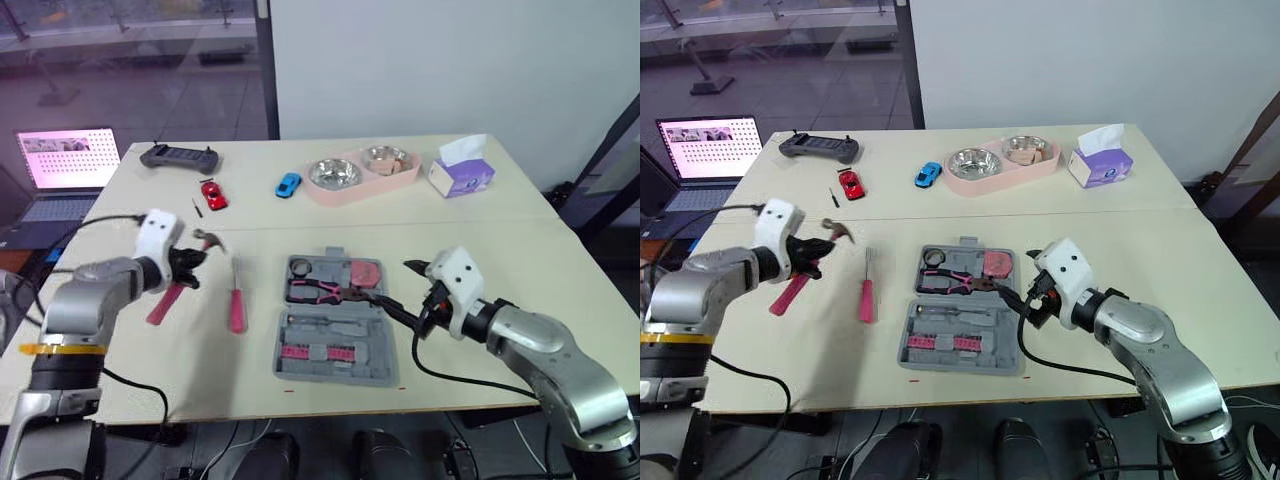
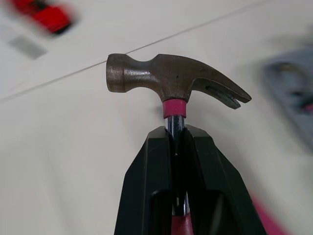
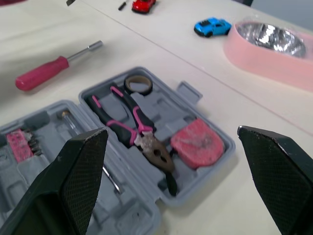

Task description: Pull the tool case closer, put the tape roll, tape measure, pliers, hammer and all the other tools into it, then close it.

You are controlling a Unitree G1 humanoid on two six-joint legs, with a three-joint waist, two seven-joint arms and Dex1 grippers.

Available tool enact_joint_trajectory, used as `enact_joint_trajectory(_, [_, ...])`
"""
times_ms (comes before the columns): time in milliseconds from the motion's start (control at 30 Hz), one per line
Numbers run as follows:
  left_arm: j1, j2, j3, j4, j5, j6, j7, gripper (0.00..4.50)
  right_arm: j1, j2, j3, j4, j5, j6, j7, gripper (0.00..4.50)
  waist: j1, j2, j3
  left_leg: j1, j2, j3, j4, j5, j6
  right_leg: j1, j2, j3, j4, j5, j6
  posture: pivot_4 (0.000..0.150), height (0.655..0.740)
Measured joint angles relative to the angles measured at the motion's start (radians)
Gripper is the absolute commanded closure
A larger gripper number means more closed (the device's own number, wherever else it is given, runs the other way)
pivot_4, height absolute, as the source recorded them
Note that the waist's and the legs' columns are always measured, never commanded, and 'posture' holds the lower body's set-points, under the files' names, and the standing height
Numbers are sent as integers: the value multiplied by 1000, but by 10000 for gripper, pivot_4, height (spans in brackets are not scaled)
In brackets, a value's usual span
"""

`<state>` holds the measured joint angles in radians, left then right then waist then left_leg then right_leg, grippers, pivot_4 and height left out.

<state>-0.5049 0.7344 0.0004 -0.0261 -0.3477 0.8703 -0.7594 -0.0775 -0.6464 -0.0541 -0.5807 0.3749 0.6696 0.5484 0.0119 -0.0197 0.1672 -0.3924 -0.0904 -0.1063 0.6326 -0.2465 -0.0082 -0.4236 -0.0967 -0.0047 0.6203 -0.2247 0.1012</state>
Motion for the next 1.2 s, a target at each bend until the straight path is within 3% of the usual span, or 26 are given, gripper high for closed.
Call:
enact_joint_trajectory(233, [-104, -14, -228, -77, -35, 95, -152, 44730, -11, -80, -55, 39, 13, -31, 95, 0, -3, 0, 1, 0, 2, 0, 0, 0, 0, -1, 3, 0, 1, 0, 0, 1500, 7400])
enact_joint_trajectory(533, [-322, -97, -517, -106, 10, 123, -287, 44730, -56, -199, -92, 33, 156, -31, 317, 0, -2, 0, 1, 0, 2, 0, 1, 0, 1, 1, 3, -1, 0, 0, 0, 1500, 7400])
enact_joint_trajectory(833, [-373, -239, -694, -89, 99, 84, -302, 44730, -31, -324, -124, 92, 203, -112, 556, 0, 2, 0, 1, -1, 2, 0, 6, -2, 4, 4, 2, -1, 0, -1, 1, 1500, 7400])
enact_joint_trajectory(1200, [-445, -385, -877, 102, 285, 23, -278, 44730, -21, -325, -112, 124, 169, -143, 562, 0, 3, 0, 1, -3, 1, 0, 9, -3, 6, 3, 1, -1, 0, -1, 2, 1500, 7400])
